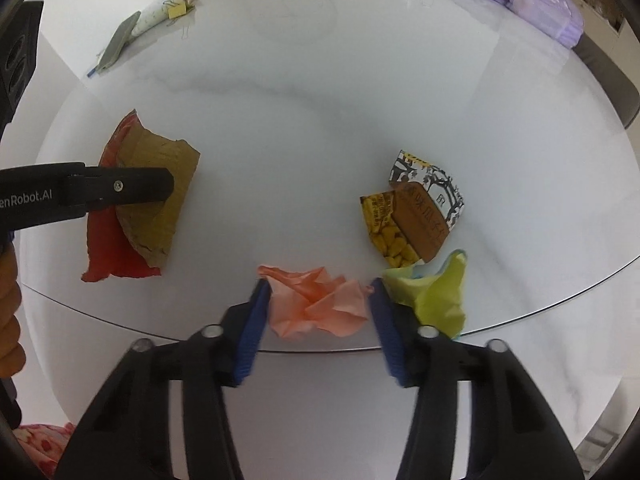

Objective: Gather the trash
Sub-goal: 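Grasp the pink tissue with the right gripper, then carry the red cardboard and pink tissue to the white bin and release both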

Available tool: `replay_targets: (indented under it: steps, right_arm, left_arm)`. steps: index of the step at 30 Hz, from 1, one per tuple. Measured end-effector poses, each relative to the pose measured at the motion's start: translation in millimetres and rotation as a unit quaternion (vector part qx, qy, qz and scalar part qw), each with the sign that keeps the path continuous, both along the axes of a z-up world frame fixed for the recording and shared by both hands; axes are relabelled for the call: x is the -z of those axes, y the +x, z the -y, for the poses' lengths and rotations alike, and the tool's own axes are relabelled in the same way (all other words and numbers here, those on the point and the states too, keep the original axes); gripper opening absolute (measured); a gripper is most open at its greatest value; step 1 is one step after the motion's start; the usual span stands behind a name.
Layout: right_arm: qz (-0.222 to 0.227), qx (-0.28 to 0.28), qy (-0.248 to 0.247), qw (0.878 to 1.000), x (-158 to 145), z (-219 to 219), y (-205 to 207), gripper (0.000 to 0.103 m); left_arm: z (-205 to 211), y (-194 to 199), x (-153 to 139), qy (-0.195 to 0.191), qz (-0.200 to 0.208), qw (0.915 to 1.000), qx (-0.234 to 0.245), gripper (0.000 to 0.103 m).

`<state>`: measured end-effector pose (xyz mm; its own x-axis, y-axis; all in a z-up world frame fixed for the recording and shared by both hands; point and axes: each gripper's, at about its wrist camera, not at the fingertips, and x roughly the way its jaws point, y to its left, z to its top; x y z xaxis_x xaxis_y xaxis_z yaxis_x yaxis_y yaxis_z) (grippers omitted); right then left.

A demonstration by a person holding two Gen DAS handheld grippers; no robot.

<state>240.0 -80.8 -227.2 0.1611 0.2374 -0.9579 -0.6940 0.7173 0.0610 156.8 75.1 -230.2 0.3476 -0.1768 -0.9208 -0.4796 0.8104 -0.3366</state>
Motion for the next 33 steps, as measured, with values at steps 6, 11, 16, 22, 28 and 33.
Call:
replay_targets:
  steps: [6,11,16,22,28,33]
  right_arm:
    - [-0.01,0.004,0.019,1.0,-4.8,5.0,-4.4,0.046]
    - [-0.007,0.022,0.061,0.998,-35.7,29.9,-11.3,0.046]
    - [0.023,0.064,0.086,0.994,-78.2,93.0,-31.0,0.046]
    - [0.049,0.151,0.089,0.983,-102.5,204.2,-78.8,0.047]
    - [0.056,0.248,0.065,0.965,-97.8,312.4,-143.8,0.047]
    - [0.048,0.338,0.06,0.938,-87.2,397.4,-199.2,0.047]
  left_arm:
    - [4.8,0.6,-6.4,0.015,-0.002,0.9999,0.007,0.032]
    - [25.2,2.8,-34.0,0.045,0.013,0.9985,0.029,0.032]
    - [72.9,3.1,-65.8,0.071,0.031,0.994,0.077,0.032]
    - [181.2,-6.1,-98.1,0.081,0.057,0.9777,0.185,0.032]
    - [298.6,-28.7,-101.6,0.07,0.064,0.9454,0.312,0.032]
    - [398.0,-62.1,-90.8,0.045,0.05,0.9063,0.417,0.032]
